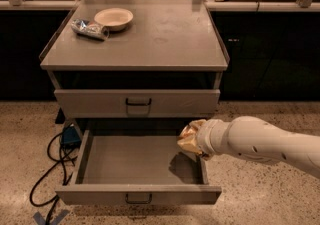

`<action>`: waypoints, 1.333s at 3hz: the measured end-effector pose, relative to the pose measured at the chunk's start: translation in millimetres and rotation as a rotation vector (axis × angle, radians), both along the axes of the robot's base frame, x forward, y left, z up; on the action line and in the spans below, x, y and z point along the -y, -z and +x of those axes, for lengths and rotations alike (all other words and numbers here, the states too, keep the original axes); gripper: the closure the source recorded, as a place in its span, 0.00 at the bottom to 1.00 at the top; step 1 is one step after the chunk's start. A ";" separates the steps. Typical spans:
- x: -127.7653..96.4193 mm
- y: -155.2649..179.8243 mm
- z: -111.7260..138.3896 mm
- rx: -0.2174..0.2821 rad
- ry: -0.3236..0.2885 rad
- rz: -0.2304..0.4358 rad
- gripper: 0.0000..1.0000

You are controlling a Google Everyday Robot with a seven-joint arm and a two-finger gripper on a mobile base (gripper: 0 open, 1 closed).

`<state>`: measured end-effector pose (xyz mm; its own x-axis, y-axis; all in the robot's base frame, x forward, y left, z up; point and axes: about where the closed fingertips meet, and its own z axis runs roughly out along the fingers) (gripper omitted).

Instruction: Pick orange can from middle drawer and place on counter

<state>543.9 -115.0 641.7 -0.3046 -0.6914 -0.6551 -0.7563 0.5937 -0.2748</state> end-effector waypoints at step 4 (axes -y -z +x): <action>-109.0 -284.0 28.6 0.484 -0.201 -0.065 1.00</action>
Offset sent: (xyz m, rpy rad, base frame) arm -0.0065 0.0950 0.2682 -0.0856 -0.4853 0.1916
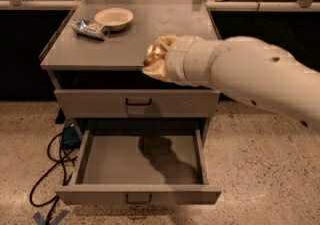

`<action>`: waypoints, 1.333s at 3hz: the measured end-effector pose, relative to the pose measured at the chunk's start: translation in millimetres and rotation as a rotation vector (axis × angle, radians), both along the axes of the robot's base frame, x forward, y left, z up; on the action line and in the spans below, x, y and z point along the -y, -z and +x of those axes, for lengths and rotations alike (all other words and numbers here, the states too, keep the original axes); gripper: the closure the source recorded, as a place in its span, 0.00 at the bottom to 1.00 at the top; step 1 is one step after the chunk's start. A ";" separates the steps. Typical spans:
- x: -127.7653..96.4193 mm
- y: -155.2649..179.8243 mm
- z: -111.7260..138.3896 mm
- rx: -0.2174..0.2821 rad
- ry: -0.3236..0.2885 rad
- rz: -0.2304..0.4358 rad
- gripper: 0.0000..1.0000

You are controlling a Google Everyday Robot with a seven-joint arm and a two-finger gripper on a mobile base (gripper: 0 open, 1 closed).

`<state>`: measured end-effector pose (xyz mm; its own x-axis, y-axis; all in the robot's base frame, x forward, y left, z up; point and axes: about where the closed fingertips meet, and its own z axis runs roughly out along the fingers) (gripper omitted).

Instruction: Pick orange can from middle drawer and place on counter

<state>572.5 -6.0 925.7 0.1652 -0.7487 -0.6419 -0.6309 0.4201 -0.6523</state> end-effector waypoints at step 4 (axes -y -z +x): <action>-53.5 -56.7 70.0 0.034 -0.058 0.013 1.00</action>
Offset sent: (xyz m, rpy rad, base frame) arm 0.0380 0.0270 0.0386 0.0178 -0.0109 0.0290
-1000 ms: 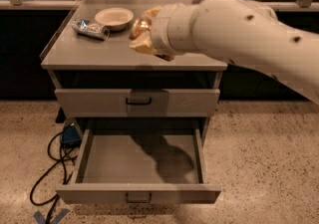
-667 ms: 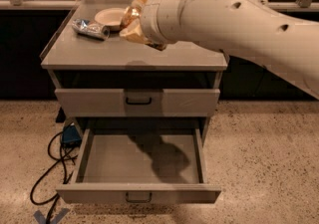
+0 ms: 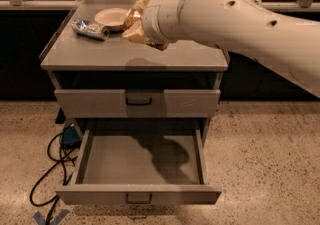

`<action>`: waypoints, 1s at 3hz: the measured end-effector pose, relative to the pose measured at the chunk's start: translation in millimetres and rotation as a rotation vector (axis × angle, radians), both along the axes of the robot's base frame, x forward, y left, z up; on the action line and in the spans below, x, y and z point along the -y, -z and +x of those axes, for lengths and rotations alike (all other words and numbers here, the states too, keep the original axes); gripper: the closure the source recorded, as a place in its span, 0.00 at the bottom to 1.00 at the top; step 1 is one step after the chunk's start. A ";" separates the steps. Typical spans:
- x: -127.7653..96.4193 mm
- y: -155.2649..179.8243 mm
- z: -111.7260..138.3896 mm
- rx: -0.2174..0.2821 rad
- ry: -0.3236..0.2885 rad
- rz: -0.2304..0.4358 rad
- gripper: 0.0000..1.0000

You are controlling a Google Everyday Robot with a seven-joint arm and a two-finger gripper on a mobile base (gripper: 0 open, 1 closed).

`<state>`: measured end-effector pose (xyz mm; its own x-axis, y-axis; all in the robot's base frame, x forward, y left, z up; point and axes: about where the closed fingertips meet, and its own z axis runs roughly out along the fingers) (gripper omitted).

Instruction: Pick orange can from middle drawer and place on counter

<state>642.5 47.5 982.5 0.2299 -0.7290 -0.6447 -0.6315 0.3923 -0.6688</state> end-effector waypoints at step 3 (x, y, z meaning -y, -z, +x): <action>-27.9 70.2 131.2 -0.061 -0.028 0.054 1.00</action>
Offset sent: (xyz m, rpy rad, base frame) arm 0.1629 0.0315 -0.0779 0.0799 0.0644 0.0355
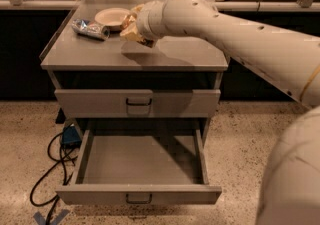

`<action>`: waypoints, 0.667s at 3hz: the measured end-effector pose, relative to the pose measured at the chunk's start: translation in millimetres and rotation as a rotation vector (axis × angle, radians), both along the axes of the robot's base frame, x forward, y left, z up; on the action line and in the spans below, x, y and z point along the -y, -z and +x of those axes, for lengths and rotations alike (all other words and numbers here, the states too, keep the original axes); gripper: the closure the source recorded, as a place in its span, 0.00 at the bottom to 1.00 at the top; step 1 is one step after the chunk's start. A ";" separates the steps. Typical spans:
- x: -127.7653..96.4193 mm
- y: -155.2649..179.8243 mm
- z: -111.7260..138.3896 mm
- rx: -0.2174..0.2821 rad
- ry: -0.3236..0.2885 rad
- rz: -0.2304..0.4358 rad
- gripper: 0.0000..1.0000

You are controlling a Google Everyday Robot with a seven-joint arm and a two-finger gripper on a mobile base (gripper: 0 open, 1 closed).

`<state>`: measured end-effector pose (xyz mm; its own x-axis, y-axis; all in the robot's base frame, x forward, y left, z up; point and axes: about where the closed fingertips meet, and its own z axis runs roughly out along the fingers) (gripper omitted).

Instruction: Pick orange can from middle drawer and place on counter

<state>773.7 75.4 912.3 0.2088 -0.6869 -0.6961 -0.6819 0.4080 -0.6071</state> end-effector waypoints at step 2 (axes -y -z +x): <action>9.5 30.2 25.9 -0.039 0.031 -0.026 1.00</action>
Offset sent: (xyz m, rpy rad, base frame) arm 0.0216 -0.0061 -0.0251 -0.0214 0.0332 -0.0236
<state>799.6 65.9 882.0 0.1597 -0.7108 -0.6850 -0.6926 0.4138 -0.5908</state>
